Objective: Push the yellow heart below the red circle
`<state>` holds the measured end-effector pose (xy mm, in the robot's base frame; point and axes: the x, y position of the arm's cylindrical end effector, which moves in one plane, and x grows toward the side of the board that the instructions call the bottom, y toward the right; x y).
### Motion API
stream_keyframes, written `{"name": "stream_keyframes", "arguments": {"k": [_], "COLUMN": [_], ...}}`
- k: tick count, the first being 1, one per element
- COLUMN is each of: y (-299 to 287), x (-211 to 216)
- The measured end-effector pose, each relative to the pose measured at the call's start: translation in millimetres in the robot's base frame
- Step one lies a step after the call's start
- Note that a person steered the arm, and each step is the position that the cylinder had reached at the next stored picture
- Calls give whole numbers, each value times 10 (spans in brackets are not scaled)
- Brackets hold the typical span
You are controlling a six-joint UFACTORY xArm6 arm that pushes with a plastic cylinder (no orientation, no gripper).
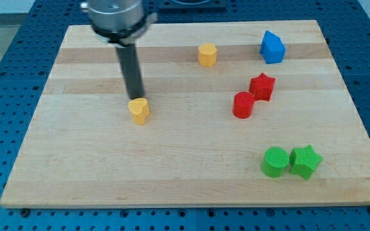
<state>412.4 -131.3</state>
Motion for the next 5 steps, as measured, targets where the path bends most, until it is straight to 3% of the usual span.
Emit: {"name": "stream_keyframes", "arguments": {"k": [1,4,5], "y": [-192,1218,771], "x": [193,585,593]}}
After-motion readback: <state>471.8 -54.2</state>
